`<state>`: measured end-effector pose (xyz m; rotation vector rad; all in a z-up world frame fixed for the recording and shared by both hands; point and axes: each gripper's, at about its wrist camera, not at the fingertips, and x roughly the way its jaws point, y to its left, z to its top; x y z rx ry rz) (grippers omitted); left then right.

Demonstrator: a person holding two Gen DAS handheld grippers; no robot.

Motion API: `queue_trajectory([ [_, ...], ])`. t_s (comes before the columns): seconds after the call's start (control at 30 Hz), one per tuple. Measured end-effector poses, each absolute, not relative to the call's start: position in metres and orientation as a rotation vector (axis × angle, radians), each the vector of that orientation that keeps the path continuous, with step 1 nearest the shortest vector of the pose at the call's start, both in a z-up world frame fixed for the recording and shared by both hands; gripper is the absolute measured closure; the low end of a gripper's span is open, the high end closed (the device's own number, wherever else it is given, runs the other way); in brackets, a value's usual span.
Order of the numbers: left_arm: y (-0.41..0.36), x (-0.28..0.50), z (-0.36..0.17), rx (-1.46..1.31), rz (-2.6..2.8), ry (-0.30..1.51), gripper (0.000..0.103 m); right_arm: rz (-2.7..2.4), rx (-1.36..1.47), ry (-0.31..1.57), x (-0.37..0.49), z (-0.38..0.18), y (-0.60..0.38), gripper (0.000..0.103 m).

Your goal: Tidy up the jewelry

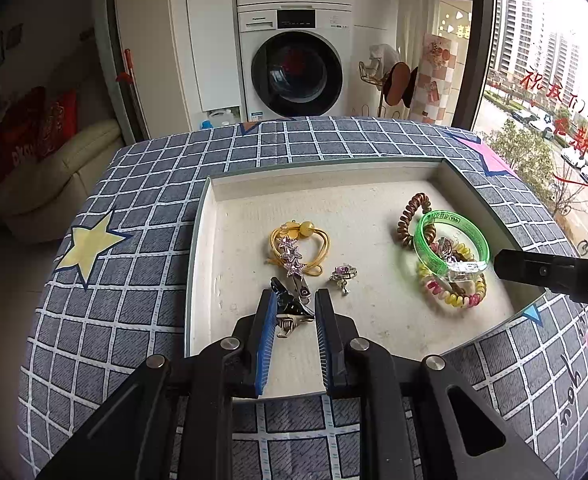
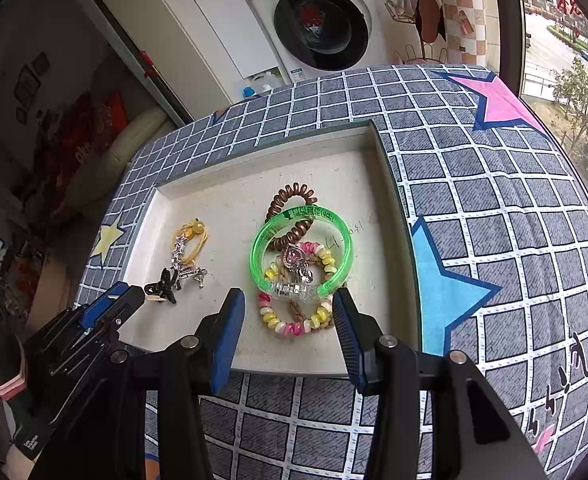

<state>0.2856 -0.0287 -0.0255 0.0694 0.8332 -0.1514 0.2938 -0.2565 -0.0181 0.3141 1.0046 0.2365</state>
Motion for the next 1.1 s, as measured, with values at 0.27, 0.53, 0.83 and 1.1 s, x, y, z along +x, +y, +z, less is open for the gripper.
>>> queue_trajectory([
  [0.27, -0.026, 0.262, -0.015, 0.067, -0.128, 0.786, 0.000, 0.242, 0.294, 1.027, 0.270, -0.019, -0.257, 0.052],
  [0.53, -0.023, 0.247, -0.010, 0.072, -0.105, 0.800, 0.000, 0.244, 0.287, 1.057, 0.249, -0.025, -0.256, 0.042],
  [0.83, -0.018, 0.218, -0.008, 0.066, -0.096, 0.815, 0.000, 0.249, 0.288, 1.113, 0.226, -0.033, -0.256, 0.020],
  [1.1, -0.016, 0.188, -0.013, 0.075, -0.067, 0.817, 0.000, 0.245, 0.278, 1.131, 0.199, -0.039, -0.256, 0.000],
])
